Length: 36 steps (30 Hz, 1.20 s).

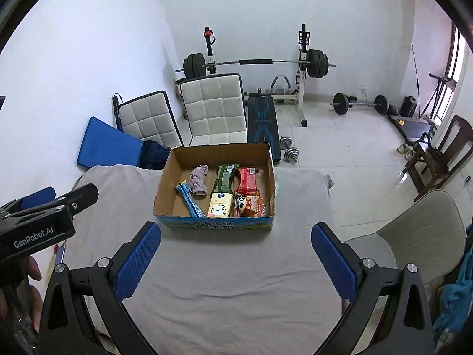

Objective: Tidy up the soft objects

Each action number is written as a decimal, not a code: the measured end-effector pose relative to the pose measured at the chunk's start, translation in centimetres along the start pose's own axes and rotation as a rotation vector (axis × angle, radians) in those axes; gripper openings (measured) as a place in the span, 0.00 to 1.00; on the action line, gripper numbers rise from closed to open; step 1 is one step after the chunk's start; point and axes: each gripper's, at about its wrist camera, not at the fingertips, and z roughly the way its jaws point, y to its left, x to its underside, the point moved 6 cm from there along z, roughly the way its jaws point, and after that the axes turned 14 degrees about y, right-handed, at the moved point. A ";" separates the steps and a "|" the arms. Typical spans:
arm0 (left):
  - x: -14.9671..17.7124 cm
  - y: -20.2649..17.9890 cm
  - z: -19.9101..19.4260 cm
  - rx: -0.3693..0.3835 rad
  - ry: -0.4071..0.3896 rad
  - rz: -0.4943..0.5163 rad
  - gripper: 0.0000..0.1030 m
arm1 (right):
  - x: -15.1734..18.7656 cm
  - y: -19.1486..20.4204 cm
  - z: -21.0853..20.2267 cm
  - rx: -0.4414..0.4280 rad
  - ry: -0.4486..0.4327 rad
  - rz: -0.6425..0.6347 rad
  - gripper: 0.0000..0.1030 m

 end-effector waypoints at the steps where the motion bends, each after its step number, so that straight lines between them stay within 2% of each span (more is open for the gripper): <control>1: 0.1 -0.2 -0.1 0.001 -0.004 0.003 0.96 | 0.1 0.0 -0.2 0.004 -0.002 0.000 1.00; 6: 0.5 -0.6 0.1 -0.011 -0.003 0.016 0.96 | 0.1 -0.3 -1.5 0.030 -0.025 0.007 1.00; 19: -0.5 -0.3 0.9 -0.033 -0.027 -0.004 0.96 | -2.5 -1.3 0.3 0.057 -0.045 0.021 1.00; 36: -0.3 -0.1 1.0 -0.033 -0.019 -0.010 0.96 | -3.6 -1.1 0.7 0.083 -0.059 -0.006 1.00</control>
